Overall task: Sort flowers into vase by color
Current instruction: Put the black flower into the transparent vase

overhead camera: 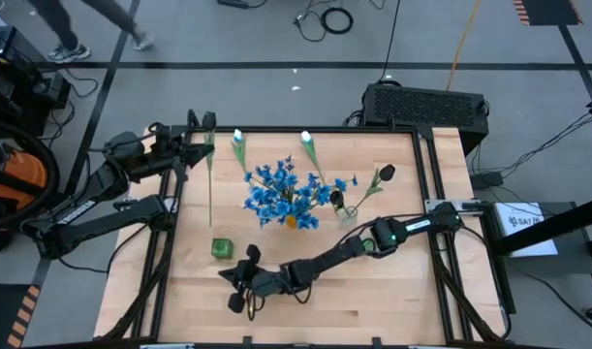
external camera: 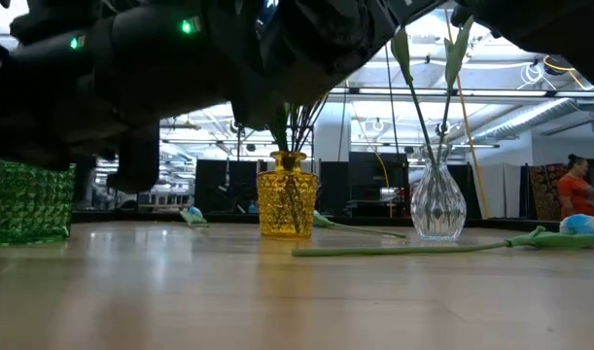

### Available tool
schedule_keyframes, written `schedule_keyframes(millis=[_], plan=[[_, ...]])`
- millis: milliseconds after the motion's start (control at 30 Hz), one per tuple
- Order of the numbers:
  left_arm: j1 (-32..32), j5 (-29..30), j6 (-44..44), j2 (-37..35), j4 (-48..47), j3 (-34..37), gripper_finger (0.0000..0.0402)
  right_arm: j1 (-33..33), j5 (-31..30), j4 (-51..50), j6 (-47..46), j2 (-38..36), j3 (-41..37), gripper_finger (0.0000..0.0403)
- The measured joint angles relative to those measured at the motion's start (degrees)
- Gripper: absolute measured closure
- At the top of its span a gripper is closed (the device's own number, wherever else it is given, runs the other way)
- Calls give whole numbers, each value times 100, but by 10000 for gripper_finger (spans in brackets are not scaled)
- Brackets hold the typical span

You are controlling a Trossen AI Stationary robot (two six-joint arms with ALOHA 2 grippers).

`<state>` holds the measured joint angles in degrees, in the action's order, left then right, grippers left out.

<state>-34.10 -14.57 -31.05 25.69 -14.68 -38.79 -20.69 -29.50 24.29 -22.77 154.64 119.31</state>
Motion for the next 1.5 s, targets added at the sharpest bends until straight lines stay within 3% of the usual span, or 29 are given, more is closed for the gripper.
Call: schedule_keyframes(millis=[367, 1100, 1267, 1500], plan=[[-1, -2, 4, 2, 0, 0, 378, 90, -105, 288, 63, 174, 0, 403], [-1, -22, 44, 4, -181, 0, 378, 260, -1171, -293, 121, 188, 0, 403], [-1, -22, 153, 4, -266, 0, 378, 220, -1000, -221, 119, 188, 0, 403], [-1, -313, 188, 4, -449, 2, 378, -93, -94, -676, 234, -42, -13, 403]])
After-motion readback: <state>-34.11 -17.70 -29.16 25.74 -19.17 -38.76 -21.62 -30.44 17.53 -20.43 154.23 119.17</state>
